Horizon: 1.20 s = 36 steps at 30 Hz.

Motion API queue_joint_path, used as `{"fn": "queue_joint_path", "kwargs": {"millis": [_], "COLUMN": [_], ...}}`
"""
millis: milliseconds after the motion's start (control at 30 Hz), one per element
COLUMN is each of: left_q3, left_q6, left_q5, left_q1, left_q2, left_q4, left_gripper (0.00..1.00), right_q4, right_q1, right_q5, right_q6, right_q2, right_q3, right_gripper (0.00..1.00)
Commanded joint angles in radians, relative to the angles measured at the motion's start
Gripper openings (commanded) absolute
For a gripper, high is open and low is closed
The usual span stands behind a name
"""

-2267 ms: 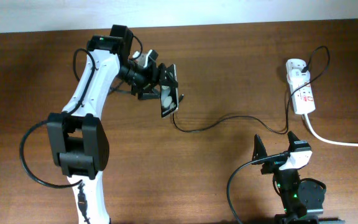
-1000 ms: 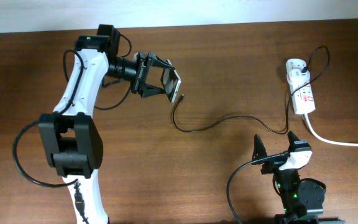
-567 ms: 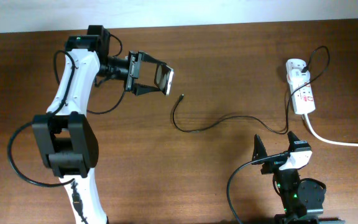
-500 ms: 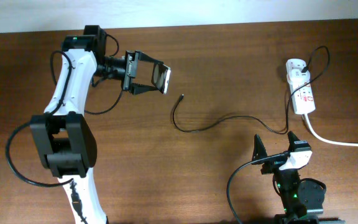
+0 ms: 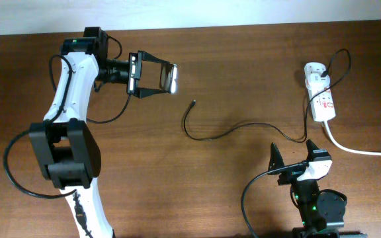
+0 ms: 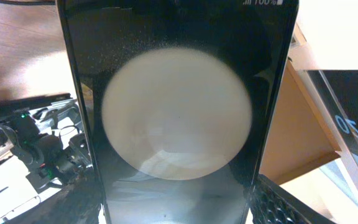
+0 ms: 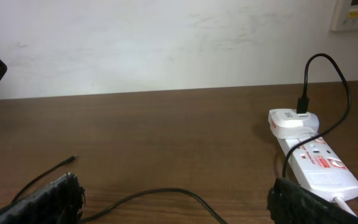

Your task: Plug charger to phone and switch on socket

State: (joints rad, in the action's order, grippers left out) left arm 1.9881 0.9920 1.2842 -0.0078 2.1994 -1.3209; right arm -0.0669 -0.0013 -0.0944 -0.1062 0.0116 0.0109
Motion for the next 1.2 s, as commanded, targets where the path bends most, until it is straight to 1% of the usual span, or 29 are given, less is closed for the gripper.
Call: {"fn": "queue_joint_path", "kwargs": {"millis": [0,267,367,433,633,867,1167], "left_q3": [0.027,0.027,0.027,0.027,0.027,0.027,0.027], "left_q6": [0.011,0.011,0.014,0.018,0.018,0.018,0.018], "left_q5": [0.063,0.063,0.068,0.083,0.127,0.127,0.126], "left_q1": [0.005,0.005,0.005,0.005,0.005,0.005,0.005], "left_q2": [-0.006,-0.006,-0.006,-0.006,-0.006,-0.006,-0.006], "left_q4": [-0.002,-0.006,-0.032,-0.058,-0.062,-0.108,-0.110], "left_gripper": [0.00,0.00,0.00,0.00,0.00,0.00,0.00], "right_q4": [-0.005,-0.005,-0.005,-0.005,-0.005,-0.004,-0.005], "right_q1": [-0.005,-0.005,-0.005,-0.005,-0.005,-0.005,-0.005], "right_q5": [-0.006,-0.006,-0.006,-0.006,-0.006,-0.006,-0.006], "right_q6": [-0.006,-0.006,-0.006,-0.006,-0.006,-0.006,-0.006], "right_q2": [-0.008,-0.008,-0.008,-0.008,-0.008,-0.008,-0.008], "right_q3": [-0.005,-0.005,-0.005,-0.005,-0.005,-0.005,-0.005], "right_gripper": [0.99,0.99,0.99,0.99,0.99,0.99,0.98]}}
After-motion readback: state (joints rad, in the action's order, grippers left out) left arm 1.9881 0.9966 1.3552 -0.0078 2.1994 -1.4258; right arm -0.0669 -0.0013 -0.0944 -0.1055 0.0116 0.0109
